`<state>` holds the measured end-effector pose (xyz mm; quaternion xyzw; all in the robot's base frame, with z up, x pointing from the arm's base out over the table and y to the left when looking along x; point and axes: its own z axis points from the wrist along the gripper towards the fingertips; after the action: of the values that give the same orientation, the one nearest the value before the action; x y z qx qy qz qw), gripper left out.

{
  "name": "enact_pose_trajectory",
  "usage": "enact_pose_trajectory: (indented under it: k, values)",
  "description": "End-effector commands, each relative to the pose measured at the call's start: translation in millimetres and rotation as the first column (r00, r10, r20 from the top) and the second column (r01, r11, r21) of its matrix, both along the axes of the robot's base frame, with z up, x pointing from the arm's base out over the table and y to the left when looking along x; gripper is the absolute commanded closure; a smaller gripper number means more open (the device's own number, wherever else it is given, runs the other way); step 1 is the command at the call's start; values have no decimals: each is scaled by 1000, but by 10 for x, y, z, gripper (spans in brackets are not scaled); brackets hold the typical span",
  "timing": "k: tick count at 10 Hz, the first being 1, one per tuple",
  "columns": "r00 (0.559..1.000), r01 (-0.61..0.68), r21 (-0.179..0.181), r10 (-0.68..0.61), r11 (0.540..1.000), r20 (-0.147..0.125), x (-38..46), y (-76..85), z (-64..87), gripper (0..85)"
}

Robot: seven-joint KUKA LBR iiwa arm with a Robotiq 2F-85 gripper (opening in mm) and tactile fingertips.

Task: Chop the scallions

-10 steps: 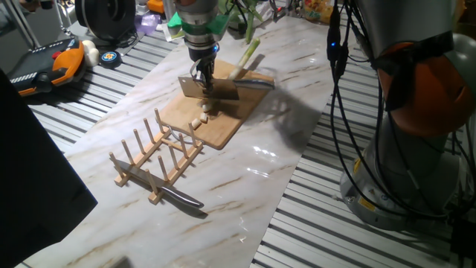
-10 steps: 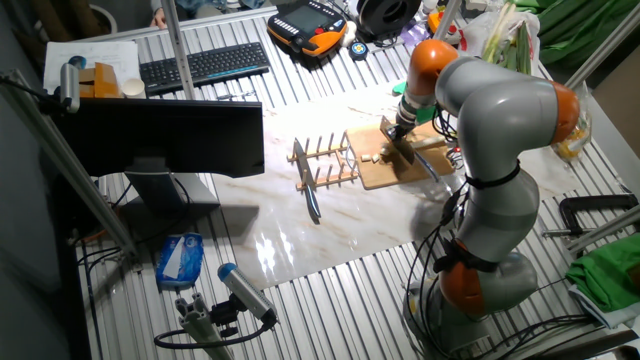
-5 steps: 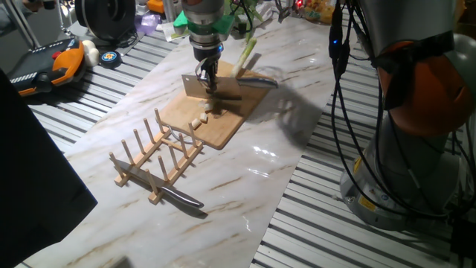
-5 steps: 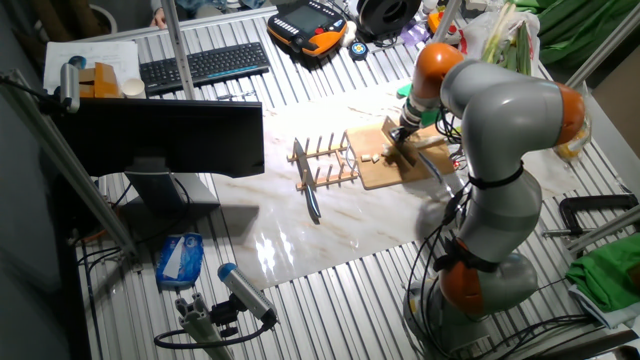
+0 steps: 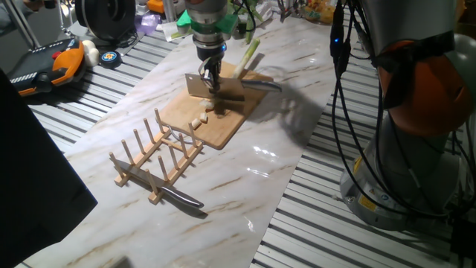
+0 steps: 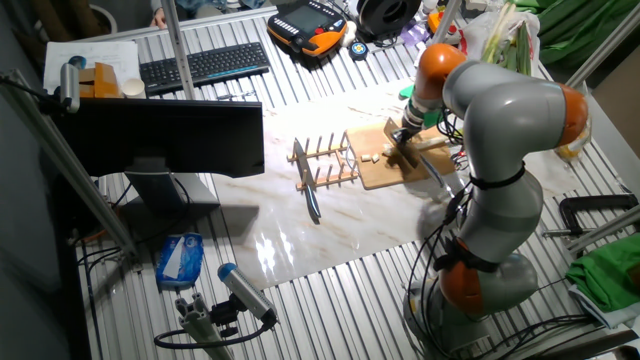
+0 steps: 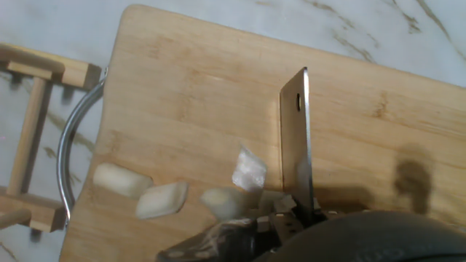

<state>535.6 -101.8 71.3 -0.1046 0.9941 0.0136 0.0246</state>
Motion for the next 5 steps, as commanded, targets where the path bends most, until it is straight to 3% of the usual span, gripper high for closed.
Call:
enact_pose_trajectory:
  k: [1, 5]
  values:
    - [1000, 3, 0, -3, 1000, 6, 6, 7, -3, 827]
    - [999, 24, 4, -24, 1000, 32, 22, 39, -15, 697]
